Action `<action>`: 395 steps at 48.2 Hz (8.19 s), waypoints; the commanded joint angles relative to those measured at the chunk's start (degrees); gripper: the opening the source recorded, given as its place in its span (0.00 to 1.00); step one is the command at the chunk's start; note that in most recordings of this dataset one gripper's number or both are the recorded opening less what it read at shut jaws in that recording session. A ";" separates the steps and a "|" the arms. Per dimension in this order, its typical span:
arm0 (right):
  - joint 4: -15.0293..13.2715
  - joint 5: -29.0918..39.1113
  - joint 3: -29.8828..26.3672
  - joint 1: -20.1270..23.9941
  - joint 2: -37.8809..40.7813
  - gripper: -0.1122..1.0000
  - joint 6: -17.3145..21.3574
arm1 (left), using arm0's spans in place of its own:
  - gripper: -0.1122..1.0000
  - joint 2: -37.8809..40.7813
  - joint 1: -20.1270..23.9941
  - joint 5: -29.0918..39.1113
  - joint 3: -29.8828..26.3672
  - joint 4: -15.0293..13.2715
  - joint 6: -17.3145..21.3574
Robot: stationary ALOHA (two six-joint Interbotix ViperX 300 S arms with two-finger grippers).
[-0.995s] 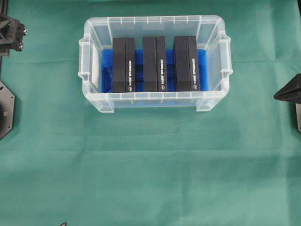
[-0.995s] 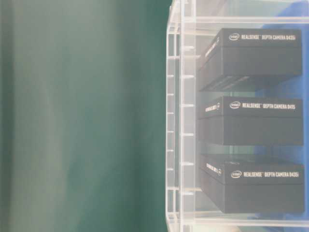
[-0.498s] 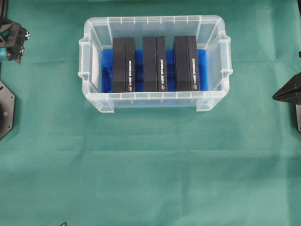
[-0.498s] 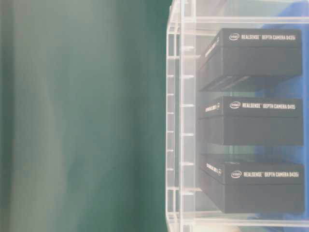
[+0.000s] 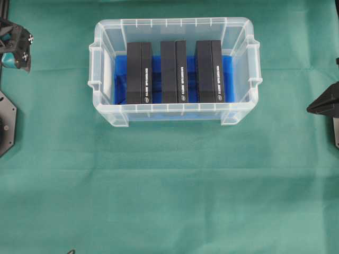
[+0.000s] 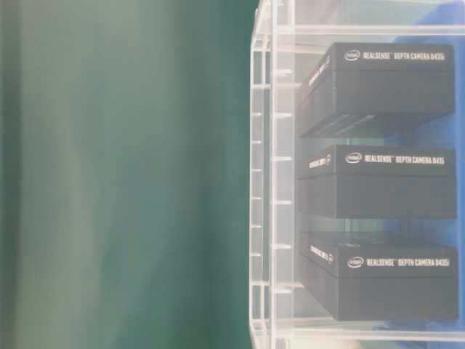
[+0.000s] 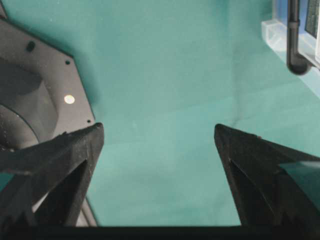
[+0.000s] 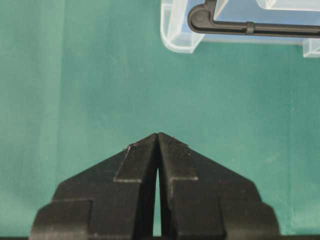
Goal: Take the box out of the case with the left arm.
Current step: 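Move the open left gripper over the middle black box in the case, then lower the left gripper around the middle box and close on it, then lift the middle black box straight up out of the case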
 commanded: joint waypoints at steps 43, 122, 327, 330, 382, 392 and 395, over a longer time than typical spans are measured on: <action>-0.09 0.18 -1.58 -0.09 0.35 0.12 0.00 | 0.99 14.59 -6.24 -2.46 -12.04 0.88 -6.24; -0.09 0.18 -1.58 -0.09 0.79 0.12 0.00 | 0.98 53.61 -14.41 -4.13 -52.65 0.88 -12.92; -1.32 1.14 -1.58 -0.09 0.88 0.12 -0.09 | 0.98 53.53 -15.03 -23.64 -33.66 4.75 -17.14; -1.32 1.14 -1.58 -0.09 0.88 0.12 -0.09 | 0.98 53.70 -15.03 -24.08 -33.66 4.83 -17.14; -1.32 1.23 -1.67 -0.09 0.88 0.12 -0.09 | 0.65 51.94 -16.17 -23.64 -35.33 4.48 -23.55; -1.41 1.93 -1.76 0.00 0.88 0.12 -0.18 | 0.65 49.83 -16.17 -18.81 -37.18 4.48 -23.47; -1.41 2.11 -1.76 -0.09 0.79 0.12 -0.18 | 0.65 49.66 -16.17 -17.58 -38.58 4.48 -23.38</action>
